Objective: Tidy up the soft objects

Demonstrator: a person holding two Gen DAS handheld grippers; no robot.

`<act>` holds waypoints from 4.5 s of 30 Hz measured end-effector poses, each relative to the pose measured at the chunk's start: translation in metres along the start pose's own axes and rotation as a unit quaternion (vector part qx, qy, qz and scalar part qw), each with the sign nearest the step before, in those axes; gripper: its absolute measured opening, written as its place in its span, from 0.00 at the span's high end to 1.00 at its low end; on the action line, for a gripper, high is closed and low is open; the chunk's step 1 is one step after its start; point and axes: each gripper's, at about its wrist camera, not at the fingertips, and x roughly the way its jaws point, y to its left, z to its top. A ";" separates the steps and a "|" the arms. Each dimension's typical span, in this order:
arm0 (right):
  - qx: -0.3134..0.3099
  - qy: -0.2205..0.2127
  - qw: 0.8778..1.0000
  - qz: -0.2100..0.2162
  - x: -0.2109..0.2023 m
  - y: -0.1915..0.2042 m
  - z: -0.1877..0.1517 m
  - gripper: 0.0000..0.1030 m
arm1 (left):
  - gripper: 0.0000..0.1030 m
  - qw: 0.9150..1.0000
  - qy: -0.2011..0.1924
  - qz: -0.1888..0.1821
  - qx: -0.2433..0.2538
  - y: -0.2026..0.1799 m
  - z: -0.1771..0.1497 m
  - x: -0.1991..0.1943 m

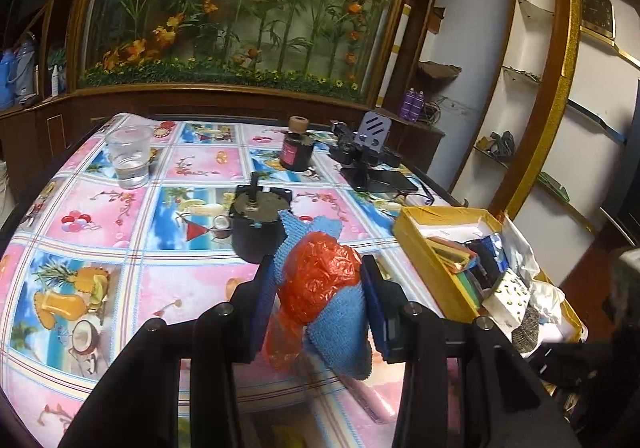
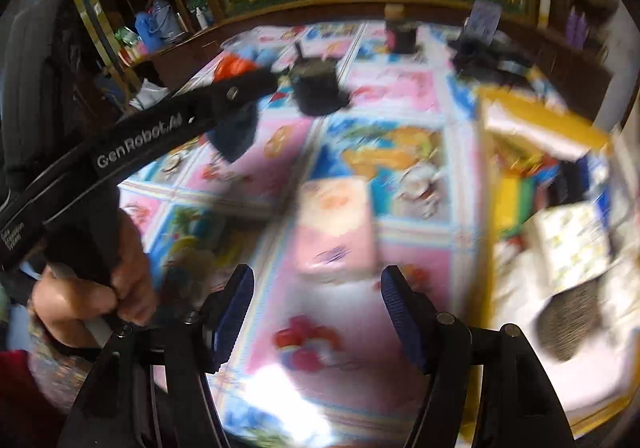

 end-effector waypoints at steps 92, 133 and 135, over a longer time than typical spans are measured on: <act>0.280 -0.252 0.892 -0.250 -0.135 -0.163 -0.076 0.03 | 0.04 0.977 0.091 -0.155 0.113 -0.214 -0.057 0.052; 0.259 -0.255 0.898 -0.249 -0.158 -0.120 -0.098 0.03 | 0.00 0.984 0.011 -0.003 0.177 -0.211 -0.044 0.010; 0.260 -0.257 0.897 -0.249 -0.158 -0.120 -0.099 0.03 | 0.00 0.985 0.016 -0.005 0.175 -0.211 -0.043 0.011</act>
